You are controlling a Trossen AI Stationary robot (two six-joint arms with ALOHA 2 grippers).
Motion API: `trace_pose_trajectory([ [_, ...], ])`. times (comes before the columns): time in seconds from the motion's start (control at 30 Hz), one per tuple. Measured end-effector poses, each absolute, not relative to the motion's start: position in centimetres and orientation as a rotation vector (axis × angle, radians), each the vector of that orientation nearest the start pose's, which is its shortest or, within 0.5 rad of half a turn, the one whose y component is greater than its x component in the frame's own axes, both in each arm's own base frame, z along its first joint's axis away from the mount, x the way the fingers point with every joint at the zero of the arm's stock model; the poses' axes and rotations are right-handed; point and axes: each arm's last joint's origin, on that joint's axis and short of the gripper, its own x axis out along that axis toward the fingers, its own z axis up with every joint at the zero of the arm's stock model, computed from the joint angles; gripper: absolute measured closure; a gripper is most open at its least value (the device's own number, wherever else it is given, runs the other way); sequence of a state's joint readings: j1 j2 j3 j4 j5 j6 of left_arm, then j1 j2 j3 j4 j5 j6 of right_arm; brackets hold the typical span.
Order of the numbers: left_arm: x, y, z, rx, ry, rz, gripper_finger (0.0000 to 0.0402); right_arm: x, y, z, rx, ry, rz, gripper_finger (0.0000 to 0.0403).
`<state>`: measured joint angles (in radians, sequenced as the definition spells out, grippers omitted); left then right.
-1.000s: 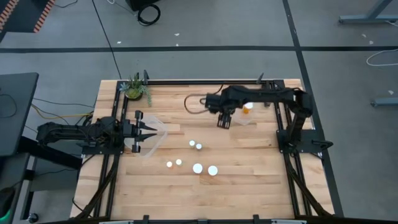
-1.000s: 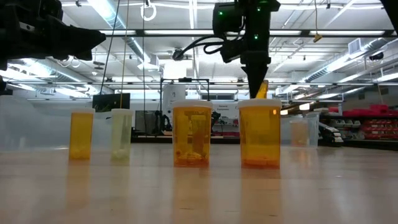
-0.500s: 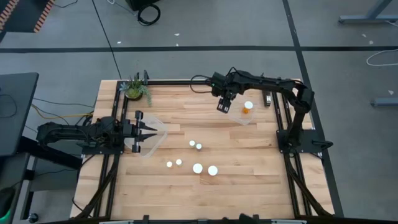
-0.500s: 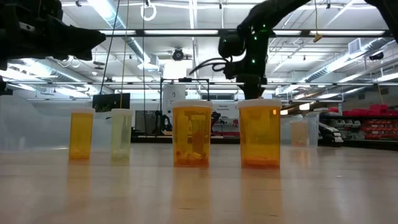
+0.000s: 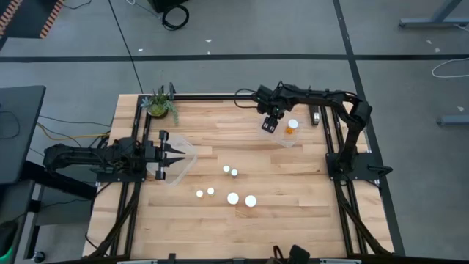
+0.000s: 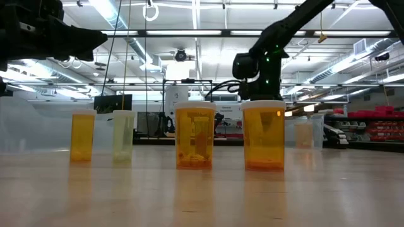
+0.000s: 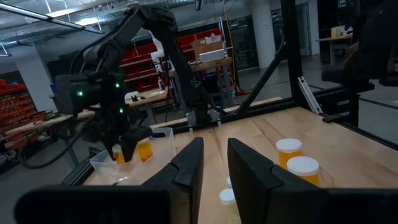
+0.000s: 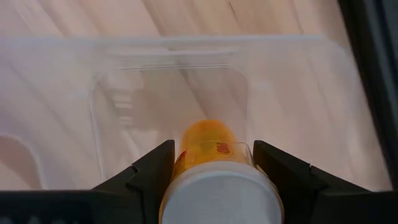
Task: Pick and place medicine bottles into bin by pill shape (circle, oval)
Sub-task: Put the large orange pill bottle into the right transparent bin
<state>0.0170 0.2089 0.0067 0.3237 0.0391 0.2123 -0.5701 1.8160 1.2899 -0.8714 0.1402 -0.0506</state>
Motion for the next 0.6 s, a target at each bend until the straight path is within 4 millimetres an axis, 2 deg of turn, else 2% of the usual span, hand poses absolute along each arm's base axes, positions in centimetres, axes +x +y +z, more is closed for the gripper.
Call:
trace_pose_trajectory([
  [0.2, 10.98, 0.07, 17.97, 0.215, -0.124, -0.009, 0.0321, 28.34, -18.63, 18.32, 0.256, 1.408, -0.546, 0.0174],
  [0.4, 10.98, 0.07, 17.96, 0.215, -0.124, -0.009, 0.0316, 28.32, -18.62, 18.28, 0.256, 1.408, -0.546, 0.0153],
  [0.6, 10.98, 0.07, 17.97, 0.215, -0.124, -0.009, 0.0318, 28.21, -18.67, 18.39, 0.234, 1.418, -0.575, 0.015],
])
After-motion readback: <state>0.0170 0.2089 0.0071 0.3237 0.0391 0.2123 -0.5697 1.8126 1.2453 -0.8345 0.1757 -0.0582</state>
